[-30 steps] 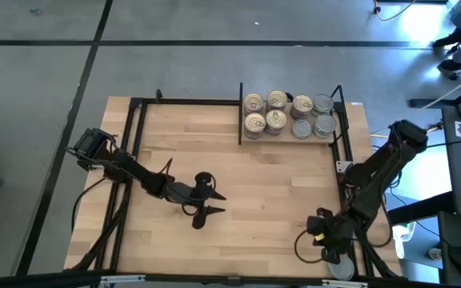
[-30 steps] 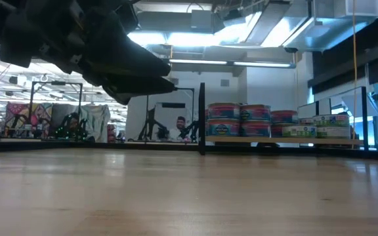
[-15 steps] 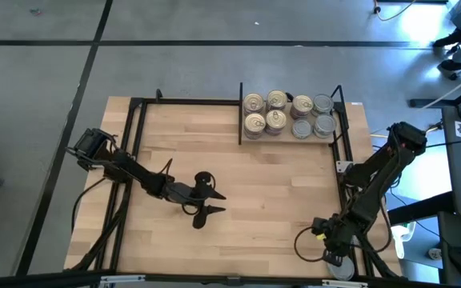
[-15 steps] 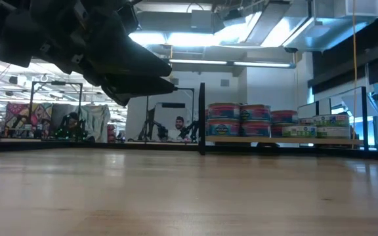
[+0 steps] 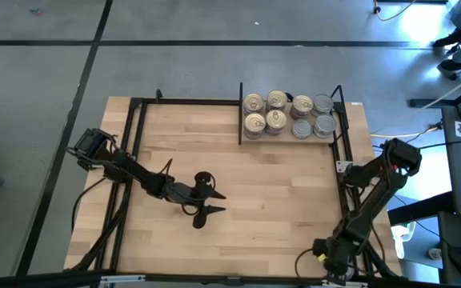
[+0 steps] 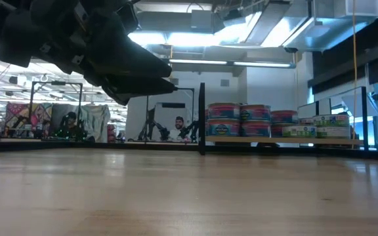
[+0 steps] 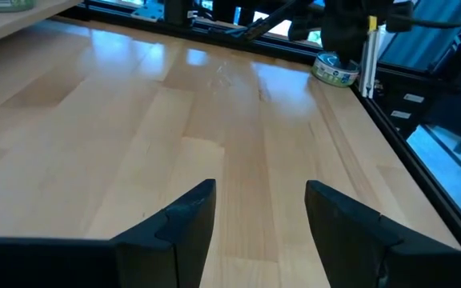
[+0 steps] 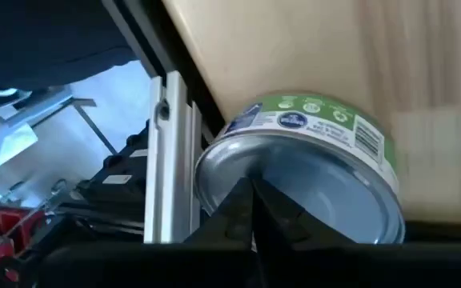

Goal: Stack canned seafood by type on shelf
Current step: Stack the green tuna can on top of the green tuna can

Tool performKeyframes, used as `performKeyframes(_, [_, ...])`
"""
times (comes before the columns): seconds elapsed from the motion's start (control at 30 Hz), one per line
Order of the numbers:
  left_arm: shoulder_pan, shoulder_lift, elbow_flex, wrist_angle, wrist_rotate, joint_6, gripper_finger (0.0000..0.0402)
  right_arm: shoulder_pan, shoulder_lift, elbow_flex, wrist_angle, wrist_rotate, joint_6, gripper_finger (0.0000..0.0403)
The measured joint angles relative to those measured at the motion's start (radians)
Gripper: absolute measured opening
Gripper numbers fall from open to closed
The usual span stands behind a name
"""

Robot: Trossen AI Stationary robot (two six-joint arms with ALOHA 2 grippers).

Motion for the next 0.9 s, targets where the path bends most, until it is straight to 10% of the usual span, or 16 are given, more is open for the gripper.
performKeyframes(0.9, [0.001,0.0,0.0,0.004,-0.043,-0.072,0.0191,-0.564,0.013,0.0,0.072,0.482,-0.897,0.0009])
